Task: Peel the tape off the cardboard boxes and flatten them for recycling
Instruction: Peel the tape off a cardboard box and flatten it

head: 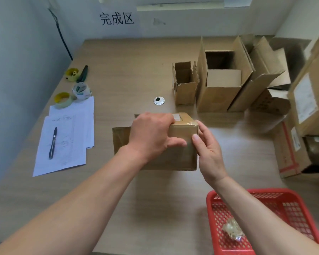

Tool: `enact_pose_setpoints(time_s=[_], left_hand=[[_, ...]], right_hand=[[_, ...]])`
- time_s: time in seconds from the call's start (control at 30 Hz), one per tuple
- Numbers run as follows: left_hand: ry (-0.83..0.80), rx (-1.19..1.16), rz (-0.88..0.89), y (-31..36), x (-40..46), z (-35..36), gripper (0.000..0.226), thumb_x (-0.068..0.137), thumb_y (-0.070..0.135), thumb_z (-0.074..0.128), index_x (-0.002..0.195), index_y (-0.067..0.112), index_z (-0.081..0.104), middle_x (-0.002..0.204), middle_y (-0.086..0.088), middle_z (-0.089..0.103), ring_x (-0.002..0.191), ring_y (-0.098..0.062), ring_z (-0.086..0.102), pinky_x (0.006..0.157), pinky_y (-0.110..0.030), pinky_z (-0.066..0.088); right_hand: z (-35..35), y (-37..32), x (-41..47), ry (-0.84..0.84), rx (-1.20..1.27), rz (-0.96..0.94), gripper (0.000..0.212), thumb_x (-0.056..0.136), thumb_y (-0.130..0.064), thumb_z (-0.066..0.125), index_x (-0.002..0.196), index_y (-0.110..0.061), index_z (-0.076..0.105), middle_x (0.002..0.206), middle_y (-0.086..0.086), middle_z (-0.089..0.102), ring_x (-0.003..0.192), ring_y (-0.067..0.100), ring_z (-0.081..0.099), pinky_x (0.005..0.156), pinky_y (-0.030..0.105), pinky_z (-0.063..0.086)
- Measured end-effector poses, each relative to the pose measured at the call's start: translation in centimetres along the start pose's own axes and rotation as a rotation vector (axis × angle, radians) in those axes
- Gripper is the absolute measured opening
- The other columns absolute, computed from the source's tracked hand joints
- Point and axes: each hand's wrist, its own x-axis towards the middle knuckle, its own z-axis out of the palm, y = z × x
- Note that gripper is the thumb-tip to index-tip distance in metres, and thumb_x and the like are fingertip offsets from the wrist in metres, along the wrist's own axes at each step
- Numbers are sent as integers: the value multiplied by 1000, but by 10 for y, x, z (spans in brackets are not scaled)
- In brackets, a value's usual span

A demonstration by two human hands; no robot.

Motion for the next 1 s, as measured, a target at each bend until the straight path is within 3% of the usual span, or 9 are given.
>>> enact_pose_setpoints(time_s=[0.07, 0.13, 0.2, 0.3, 0.4, 0.53, 0.7, 0.87, 1.0], left_hand=[[-28, -19, 45, -8, -17, 16, 60, 59, 74, 73, 77, 18, 64, 79, -2, 68, 70, -28, 62, 66, -33, 41], [-199, -93, 21, -16, -41, 41, 53, 60, 60, 85, 80, 15, 64, 90, -5, 64, 83, -30, 59, 70, -36, 43], [-306, -192, -60, -22, -64, 63, 51, 62, 49, 89, 88, 12, 65, 103, -6, 60, 94, -29, 53, 76, -40, 48], [-222, -312, -99, -31, -78, 81, 56, 53, 40, 95, 90, 8, 67, 106, -9, 61, 92, -31, 53, 77, -40, 50], [-176, -363, -86, -37, -78, 87, 62, 51, 39, 96, 97, 6, 71, 109, -11, 63, 95, -32, 55, 81, -31, 40], [-139, -419, -88, -42, -82, 92, 64, 51, 38, 96, 101, 5, 73, 111, -11, 63, 97, -32, 53, 85, -32, 41], [-115, -436, -106, -41, -85, 96, 66, 51, 40, 96, 103, 6, 74, 114, -9, 63, 99, -31, 53, 86, -30, 39], [-113, -444, -101, -42, -84, 97, 67, 49, 41, 96, 102, 6, 74, 113, -8, 63, 98, -30, 53, 86, -32, 40], [-135, -443, -102, -42, -83, 97, 68, 49, 43, 96, 101, 6, 74, 112, -7, 63, 96, -31, 53, 85, -33, 41]], right_hand=[[3, 15, -4, -97, -78, 20, 52, 89, -1, 57, 131, -31, 51, 128, -10, 66, 123, 8, 59, 99, 27, 49], [3, 32, -9, -185, -202, 77, 66, 77, 0, 57, 131, -38, 52, 130, -15, 65, 127, 9, 57, 97, 30, 51], [3, 46, -11, -202, -315, 117, 65, 79, 2, 63, 131, -37, 56, 129, -14, 65, 125, 6, 57, 94, 35, 55], [1, 58, -13, -157, -503, 100, 58, 78, -3, 75, 129, -29, 62, 130, -10, 63, 121, 3, 58, 89, 38, 57], [-2, 67, -12, -137, -703, -6, 51, 73, -15, 85, 121, -22, 68, 125, -10, 62, 114, 11, 62, 85, 31, 55], [2, 76, -12, -104, -920, -206, 45, 68, -24, 90, 109, -16, 74, 113, 2, 65, 95, 19, 66, 76, 35, 55], [1, 73, -15, -64, -914, -332, 21, 77, -29, 80, 94, -18, 78, 88, 1, 60, 68, 20, 60, 62, 35, 53], [8, 55, -6, -121, -966, -126, 6, 82, -18, 77, 84, -22, 73, 86, -3, 59, 76, 14, 62, 75, 38, 53], [17, 40, 5, -249, -1153, -4, 13, 91, -20, 60, 82, -29, 62, 91, -7, 51, 83, 19, 56, 77, 37, 47]])
